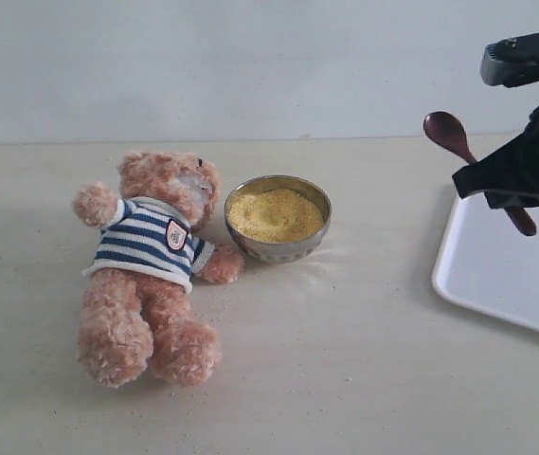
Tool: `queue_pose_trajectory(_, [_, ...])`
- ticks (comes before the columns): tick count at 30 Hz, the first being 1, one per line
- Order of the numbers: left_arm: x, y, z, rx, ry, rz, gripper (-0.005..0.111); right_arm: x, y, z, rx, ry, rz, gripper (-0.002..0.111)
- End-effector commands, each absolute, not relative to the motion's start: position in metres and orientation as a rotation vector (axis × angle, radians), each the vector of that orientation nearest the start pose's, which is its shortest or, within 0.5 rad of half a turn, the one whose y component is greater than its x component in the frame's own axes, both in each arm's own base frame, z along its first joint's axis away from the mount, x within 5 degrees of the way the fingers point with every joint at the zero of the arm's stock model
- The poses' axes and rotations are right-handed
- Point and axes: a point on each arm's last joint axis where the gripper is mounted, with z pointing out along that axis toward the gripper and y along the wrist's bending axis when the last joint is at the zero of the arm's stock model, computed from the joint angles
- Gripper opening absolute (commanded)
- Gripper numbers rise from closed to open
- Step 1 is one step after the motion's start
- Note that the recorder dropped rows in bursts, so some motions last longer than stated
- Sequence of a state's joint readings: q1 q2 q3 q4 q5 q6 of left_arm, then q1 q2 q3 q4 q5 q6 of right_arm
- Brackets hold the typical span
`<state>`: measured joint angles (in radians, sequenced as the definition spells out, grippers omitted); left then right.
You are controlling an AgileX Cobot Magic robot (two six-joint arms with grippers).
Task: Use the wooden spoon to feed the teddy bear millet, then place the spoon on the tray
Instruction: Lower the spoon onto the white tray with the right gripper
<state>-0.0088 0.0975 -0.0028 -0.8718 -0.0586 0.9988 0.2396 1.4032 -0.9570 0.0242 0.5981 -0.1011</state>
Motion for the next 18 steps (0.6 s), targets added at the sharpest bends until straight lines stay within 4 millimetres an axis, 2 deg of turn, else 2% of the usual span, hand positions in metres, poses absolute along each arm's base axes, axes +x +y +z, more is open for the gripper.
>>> queue_pose_trajectory(1, [0.064,0.003,0.211,0.076,1.543,0.127,0.005,0.302,0.037,0.276,-0.183,2.405,-0.021,0.0])
queue_pose_trajectory(3, [0.064,0.003,0.211,0.076,1.543,0.127,0.005,0.314,0.017,0.279,-0.045,2.436,-0.017,0.0])
queue_pose_trajectory(5, [0.064,0.003,0.211,0.076,1.543,0.127,0.005,0.323,0.002,0.279,-0.059,2.506,-0.061,0.0])
queue_pose_trajectory(7, [0.064,0.003,0.211,0.076,1.543,0.127,0.005,0.331,-0.003,0.276,-0.034,2.548,-0.052,0.0])
queue_pose_trajectory(18, [0.064,0.003,0.211,0.077,1.545,0.125,0.005,0.353,0.002,0.215,-0.07,2.735,0.025,0.0])
